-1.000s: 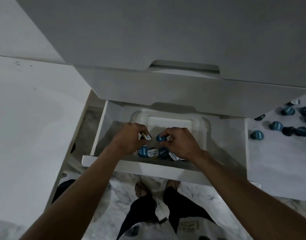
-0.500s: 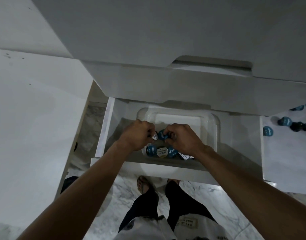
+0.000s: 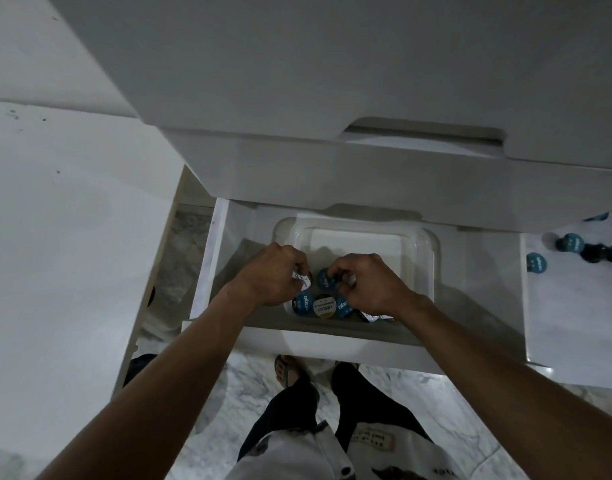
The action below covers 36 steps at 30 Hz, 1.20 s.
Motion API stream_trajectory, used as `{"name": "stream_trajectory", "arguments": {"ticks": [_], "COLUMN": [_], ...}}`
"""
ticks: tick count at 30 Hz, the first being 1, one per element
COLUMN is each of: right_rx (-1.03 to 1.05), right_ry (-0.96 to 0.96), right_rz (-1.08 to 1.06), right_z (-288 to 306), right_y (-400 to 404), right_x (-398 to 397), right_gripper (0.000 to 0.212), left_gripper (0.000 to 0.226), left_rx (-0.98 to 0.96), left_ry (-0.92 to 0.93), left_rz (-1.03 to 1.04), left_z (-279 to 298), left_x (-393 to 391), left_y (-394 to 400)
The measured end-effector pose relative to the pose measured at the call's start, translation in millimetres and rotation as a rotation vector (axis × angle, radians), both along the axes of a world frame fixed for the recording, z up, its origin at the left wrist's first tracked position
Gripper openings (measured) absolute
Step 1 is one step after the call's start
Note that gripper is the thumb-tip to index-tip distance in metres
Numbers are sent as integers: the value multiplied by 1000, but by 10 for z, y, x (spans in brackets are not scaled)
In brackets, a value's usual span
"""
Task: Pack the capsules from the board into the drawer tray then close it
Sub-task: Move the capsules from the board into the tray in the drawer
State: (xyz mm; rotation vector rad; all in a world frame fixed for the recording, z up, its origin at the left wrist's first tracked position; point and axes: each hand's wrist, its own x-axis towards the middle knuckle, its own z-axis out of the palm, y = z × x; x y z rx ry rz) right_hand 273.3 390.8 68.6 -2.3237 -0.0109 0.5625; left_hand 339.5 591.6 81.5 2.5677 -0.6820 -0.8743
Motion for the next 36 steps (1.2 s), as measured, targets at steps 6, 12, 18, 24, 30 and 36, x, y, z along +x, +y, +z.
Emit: {"name": "stream_trajectory", "arguments": {"ticks": [6,12,18,24,30,36], "right_rx": [13,47,131,214,226,204], "right_ry": [31,6,-66,-148,-229,-334], "right_rz": [1,-12,-111,-292,-446,-573], "right_z": [-15,-27,77,264,503,723], "right_y": [19,-13,-135,-185,-166,-224], "right_x": [-18,-32,-29,-130,-486,-1017], "right_gripper": [27,27,28,27,27,25], "left_gripper": [17,15,13,26,26,20], "left_rx": [9,-49,-115,-192,-261,-356], "left_ry": [-12,-25,-67,-96,-108,-109], "left_rz": [-20,33,151,246,239,168], "left_z": [-5,47,165,322,463,621], "left_x": [-22,-80,-147,-265,-457,-724], "left_y": [-5,-14,-24,-82,-168,-428]}}
